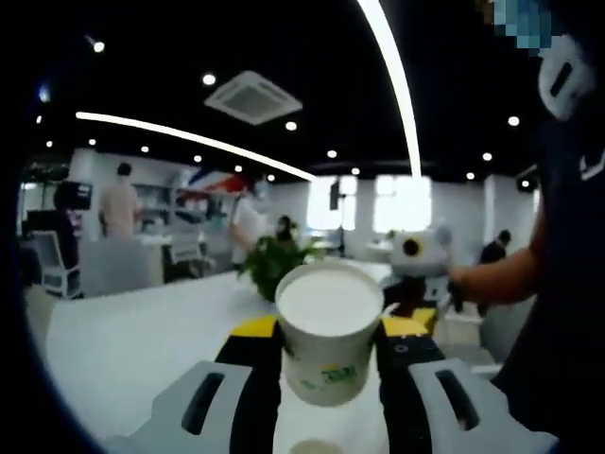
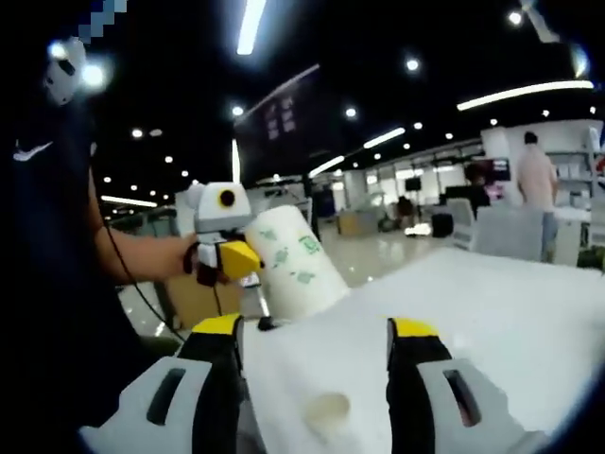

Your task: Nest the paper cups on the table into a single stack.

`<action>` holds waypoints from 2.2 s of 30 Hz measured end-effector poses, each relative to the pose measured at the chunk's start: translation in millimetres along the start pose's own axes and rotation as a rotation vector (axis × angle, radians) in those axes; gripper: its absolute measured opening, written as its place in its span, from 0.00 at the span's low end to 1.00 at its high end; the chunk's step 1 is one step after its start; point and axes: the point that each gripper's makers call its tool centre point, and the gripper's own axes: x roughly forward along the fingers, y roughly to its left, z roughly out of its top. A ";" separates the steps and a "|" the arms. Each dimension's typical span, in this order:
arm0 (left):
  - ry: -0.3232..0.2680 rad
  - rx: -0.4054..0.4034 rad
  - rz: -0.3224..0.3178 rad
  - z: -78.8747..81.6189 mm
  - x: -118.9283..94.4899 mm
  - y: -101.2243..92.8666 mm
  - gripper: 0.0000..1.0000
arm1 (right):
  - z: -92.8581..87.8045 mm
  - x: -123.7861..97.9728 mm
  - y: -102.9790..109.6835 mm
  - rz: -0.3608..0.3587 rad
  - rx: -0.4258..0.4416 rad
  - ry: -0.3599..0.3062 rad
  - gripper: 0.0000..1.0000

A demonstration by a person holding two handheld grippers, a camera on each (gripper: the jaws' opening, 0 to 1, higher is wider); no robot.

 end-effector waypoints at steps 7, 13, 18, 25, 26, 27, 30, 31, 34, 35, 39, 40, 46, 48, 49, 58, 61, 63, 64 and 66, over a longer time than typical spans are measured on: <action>-0.032 -0.022 -0.021 3.6 0.1 -5.4 0.37 | 2.4 3.2 18.6 0.098 0.073 -0.015 0.34; -0.054 -0.035 -0.071 8.6 -1.4 -13.3 0.37 | 8.2 1.4 24.8 0.138 0.137 -0.048 0.31; -0.022 -0.047 -0.099 -1.7 -3.6 -13.6 0.37 | 14.8 0.3 26.3 0.155 0.159 -0.067 0.31; 0.064 -0.043 -0.170 -19.3 -11.5 -19.4 0.37 | 8.9 0.8 32.9 0.190 0.176 -0.037 0.23; 0.068 -0.044 -0.178 -20.1 -12.0 -20.3 0.37 | 9.6 1.1 34.1 0.197 0.182 -0.040 0.22; 0.069 -0.046 -0.185 -20.0 -12.6 -21.5 0.37 | 11.1 1.6 35.7 0.208 0.190 -0.048 0.20; 0.069 -0.051 -0.190 -20.1 -12.5 -21.3 0.37 | 12.6 3.9 36.1 0.226 0.207 -0.062 0.19; 0.071 -0.050 -0.193 -20.7 -12.4 -21.8 0.37 | 13.4 4.6 36.8 0.229 0.210 -0.065 0.19; 0.078 -0.045 -0.197 -21.4 -11.4 -23.1 0.37 | 17.4 6.6 42.1 0.252 0.216 -0.071 0.16; 0.078 -0.041 -0.196 -21.7 -11.5 -23.1 0.37 | 18.5 7.0 43.4 0.258 0.219 -0.073 0.15; 0.067 -0.035 -0.190 -20.1 -12.5 -23.4 0.37 | 20.0 9.7 45.5 0.267 0.220 -0.074 0.12; 0.068 -0.033 -0.190 -20.3 -12.9 -23.6 0.37 | 19.8 10.4 45.5 0.270 0.221 -0.073 0.11; 0.084 -0.027 -0.161 -23.1 -14.9 -20.4 0.37 | 18.7 12.5 46.5 0.263 0.226 -0.061 0.08; 0.095 -0.029 -0.151 -25.0 -15.8 -18.7 0.37 | 18.7 12.8 48.7 0.269 0.225 -0.056 0.06; 0.100 -0.029 -0.150 -25.8 -16.3 -18.5 0.37 | 18.8 13.1 50.5 0.273 0.222 -0.052 0.05; 0.117 -0.022 -0.093 -26.2 -17.9 -9.8 0.47 | 28.0 10.9 51.6 0.267 0.209 -0.055 0.00; 0.143 -0.038 -0.040 -29.2 -19.2 -0.4 0.54 | 27.1 12.5 46.6 0.230 0.201 -0.015 0.00; 0.150 -0.028 -0.025 -31.6 -21.2 4.7 0.57 | 23.9 14.2 48.0 0.223 0.151 0.032 0.00; 0.158 -0.027 -0.011 -33.9 -23.0 9.2 0.58 | 23.6 15.1 48.1 0.216 0.134 0.046 0.00; 0.178 -0.015 0.028 -37.9 -26.8 17.8 0.65 | 21.7 17.1 46.9 0.191 0.079 0.094 0.00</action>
